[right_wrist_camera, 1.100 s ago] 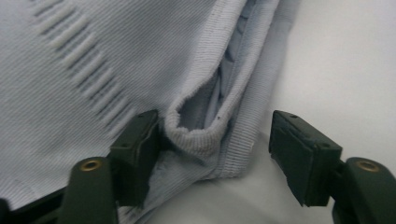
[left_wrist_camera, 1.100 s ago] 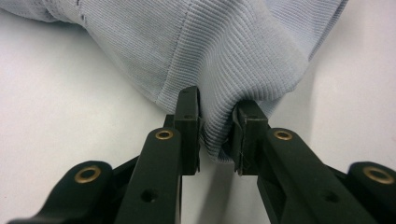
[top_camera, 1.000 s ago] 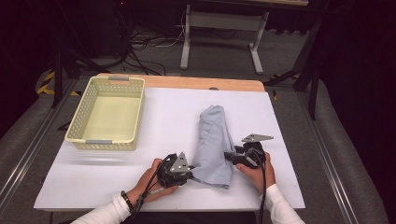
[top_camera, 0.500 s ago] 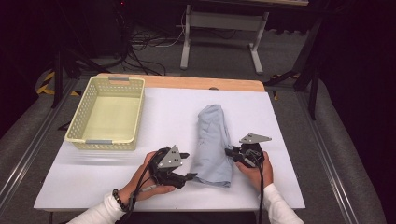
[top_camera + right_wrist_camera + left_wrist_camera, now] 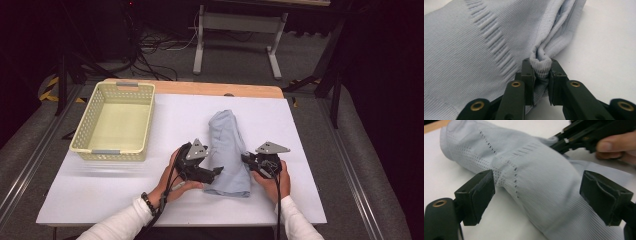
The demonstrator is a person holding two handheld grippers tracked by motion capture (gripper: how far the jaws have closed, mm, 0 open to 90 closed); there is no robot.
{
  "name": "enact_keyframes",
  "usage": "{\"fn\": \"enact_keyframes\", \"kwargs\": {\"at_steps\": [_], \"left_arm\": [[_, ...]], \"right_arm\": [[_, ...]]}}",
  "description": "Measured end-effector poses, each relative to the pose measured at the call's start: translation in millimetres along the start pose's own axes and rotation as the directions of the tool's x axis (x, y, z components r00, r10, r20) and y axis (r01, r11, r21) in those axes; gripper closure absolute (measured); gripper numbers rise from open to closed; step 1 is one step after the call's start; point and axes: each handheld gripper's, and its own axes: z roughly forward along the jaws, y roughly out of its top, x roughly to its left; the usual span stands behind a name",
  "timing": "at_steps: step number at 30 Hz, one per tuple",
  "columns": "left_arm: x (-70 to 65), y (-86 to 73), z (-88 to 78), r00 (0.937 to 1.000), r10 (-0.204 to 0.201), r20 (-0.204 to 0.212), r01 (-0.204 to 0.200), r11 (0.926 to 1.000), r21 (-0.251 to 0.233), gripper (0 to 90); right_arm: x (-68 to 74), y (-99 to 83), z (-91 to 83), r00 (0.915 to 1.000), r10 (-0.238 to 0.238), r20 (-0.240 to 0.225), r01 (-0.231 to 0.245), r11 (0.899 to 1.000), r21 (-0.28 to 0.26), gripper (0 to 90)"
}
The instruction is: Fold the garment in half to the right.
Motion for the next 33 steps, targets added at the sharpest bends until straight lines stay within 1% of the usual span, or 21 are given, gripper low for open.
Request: {"fn": "enact_keyframes", "kwargs": {"at_steps": [2, 4, 6, 7, 8, 11, 12, 14, 15, 16, 17, 19, 21, 23, 24, 25, 26, 28, 29, 31, 33], "left_arm": [[4.3, -1.8, 9.2, 0.9987, -0.044, 0.028, 0.043, 0.9989, 0.016, 12.7], [6.6, -4.6, 15.6, 0.9983, -0.052, 0.026, 0.051, 0.9979, 0.04, 12.1], [7.2, -8.3, 20.5, 0.9974, -0.068, 0.022, 0.066, 0.9944, 0.083, 13.5], [8.4, -10.2, 22.6, 0.9972, -0.071, 0.023, 0.068, 0.9928, 0.098, 14.6], [9.2, -12.0, 24.8, 0.9963, -0.083, 0.024, 0.08, 0.9907, 0.11, 15.6], [10.8, -15.4, 28.8, 0.9932, -0.108, 0.043, 0.101, 0.9856, 0.136, 22.1], [11.3, -15.3, 29.1, 0.9936, -0.102, 0.049, 0.094, 0.9855, 0.141, 24.0], [11.4, -15.5, 29.9, 0.9915, -0.108, 0.072, 0.097, 0.9839, 0.151, 29.8], [11.7, -15.6, 29.9, 0.9912, -0.108, 0.076, 0.096, 0.9836, 0.153, 33.0], [11.7, -15.7, 29.7, 0.9896, -0.114, 0.088, 0.099, 0.9827, 0.156, 34.9], [12.2, -15.8, 29.3, 0.9882, -0.115, 0.1, 0.099, 0.9827, 0.157, 39.9], [12.6, -16.0, 28.7, 0.9856, -0.123, 0.117, 0.103, 0.9819, 0.159, 45.9], [12.3, -15.4, 26.9, 0.9876, -0.099, 0.122, 0.079, 0.984, 0.16, 53.8], [10.9, -15.1, 25.1, 0.9898, -0.075, 0.121, 0.056, 0.9871, 0.15, 62.6], [10.1, -15.0, 24.5, 0.99, -0.068, 0.124, 0.049, 0.988, 0.147, 66.3], [9.6, -14.6, 23.7, 0.9907, -0.059, 0.123, 0.042, 0.989, 0.142, 69.9], [9.6, -14.2, 23.0, 0.9922, -0.043, 0.117, 0.027, 0.9898, 0.14, 72.2], [8.4, -13.8, 21.3, 0.9936, -0.035, 0.107, 0.02, 0.9908, 0.134, 74.1], [7.4, -13.5, 18.9, 0.9949, -0.028, 0.097, 0.015, 0.9912, 0.131, 75.1], [6.0, -12.6, 14.8, 0.9968, 0.0, 0.08, -0.01, 0.9928, 0.12, 75.7], [5.4, -12.6, 10.3, 0.9981, 0.005, 0.062, -0.011, 0.9938, 0.111, 75.7]], "right_arm": [[-0.3, -0.4, -1.1, 1.0, -0.002, 0.007, 0.002, 1.0, -0.004, 77.6], [-1.2, -1.4, -2.1, 1.0, -0.002, 0.009, 0.002, 1.0, -0.002, 77.5], [-1.5, -2.3, -4.0, 0.9999, 0.0, 0.016, 0.0, 1.0, -0.005, 77.6], [-1.2, -2.7, -5.5, 0.9998, -0.005, 0.019, 0.005, 1.0, -0.005, 77.6], [-0.9, -3.1, -7.5, 0.9997, -0.009, 0.023, 0.009, 1.0, -0.008, 77.6], [0.0, -3.9, -13.3, 0.9994, -0.013, 0.033, 0.013, 1.0, -0.01, 76.7], [0.0, -4.4, -14.5, 0.9992, -0.008, 0.04, 0.008, 1.0, -0.01, 76.0], [-1.1, -5.5, -15.4, 0.9991, -0.005, 0.042, 0.005, 1.0, -0.002, 74.4], [-2.0, -6.1, -15.0, 0.9991, -0.001, 0.043, 0.0, 1.0, 0.005, 72.9], [-3.0, -6.8, -14.4, 0.9992, 0.006, 0.04, -0.006, 1.0, 0.008, 71.7], [-4.1, -7.1, -13.5, 0.9994, 0.007, 0.033, -0.008, 1.0, 0.015, 69.6], [-5.7, -7.5, -10.4, 0.9994, 0.019, 0.029, -0.02, 0.999, 0.033, 64.5], [-7.3, -7.6, -8.2, 0.9992, 0.031, 0.024, -0.032, 0.999, 0.039, 62.4], [-9.0, -7.5, -5.1, 0.9991, 0.041, 0.013, -0.041, 0.998, 0.044, 62.1], [-9.3, -7.5, -3.6, 0.9988, 0.049, 0.006, -0.049, 0.998, 0.046, 62.7], [-9.6, -7.0, -2.2, 0.9986, 0.053, -0.002, -0.053, 0.997, 0.05, 65.2], [-9.3, -6.2, -1.2, 0.9987, 0.05, -0.005, -0.05, 0.998, 0.048, 67.5], [-8.1, -4.9, -0.3, 0.9993, 0.037, 0.005, -0.037, 0.999, 0.028, 74.7], [-7.5, -4.0, -0.4, 0.9995, 0.028, 0.012, -0.028, 0.999, 0.017, 76.5], [-7.2, -1.7, -0.3, 0.9996, 0.02, 0.02, -0.02, 1.0, -0.003, 78.2], [-6.5, 1.2, 1.1, 0.9996, 0.018, 0.02, -0.018, 1.0, -0.017, 78.4]]}}
